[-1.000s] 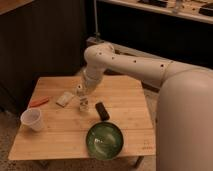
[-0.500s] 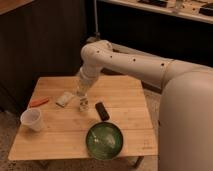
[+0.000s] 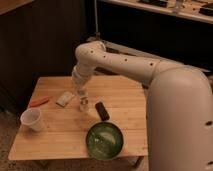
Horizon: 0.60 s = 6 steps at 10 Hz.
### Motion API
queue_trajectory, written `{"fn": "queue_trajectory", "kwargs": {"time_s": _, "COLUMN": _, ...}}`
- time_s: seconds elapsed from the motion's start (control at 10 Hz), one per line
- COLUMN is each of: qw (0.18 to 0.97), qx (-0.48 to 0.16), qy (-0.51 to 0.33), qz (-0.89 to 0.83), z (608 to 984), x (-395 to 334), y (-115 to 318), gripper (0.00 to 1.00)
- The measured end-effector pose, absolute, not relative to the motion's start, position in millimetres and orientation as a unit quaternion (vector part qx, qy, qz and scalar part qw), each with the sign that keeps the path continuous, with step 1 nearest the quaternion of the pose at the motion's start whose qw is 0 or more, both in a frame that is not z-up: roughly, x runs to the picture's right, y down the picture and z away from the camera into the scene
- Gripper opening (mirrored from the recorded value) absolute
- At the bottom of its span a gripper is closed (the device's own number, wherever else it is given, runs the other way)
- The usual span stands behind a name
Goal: Knock the bottle over
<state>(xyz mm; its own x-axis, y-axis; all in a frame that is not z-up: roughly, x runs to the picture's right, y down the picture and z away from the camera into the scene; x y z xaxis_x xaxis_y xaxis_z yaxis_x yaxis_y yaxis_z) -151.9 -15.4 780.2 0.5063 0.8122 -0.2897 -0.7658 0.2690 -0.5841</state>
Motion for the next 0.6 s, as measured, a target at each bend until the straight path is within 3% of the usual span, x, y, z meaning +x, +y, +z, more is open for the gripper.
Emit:
{"fn": "queue_trajectory", "kwargs": {"time_s": 0.4, "qw": 0.799, "qx": -0.341, "qy": -0.031, "qz": 0.494, "z": 880, "x": -133, "y": -56, "gripper": 0.00}}
{"fn": "queue_trajectory", "kwargs": {"time_s": 0.6, "qw": 0.799, "qx": -0.343, "qy": -0.031, "qz": 0.493, "z": 912, "x": -123, "y": -69, "gripper": 0.00}}
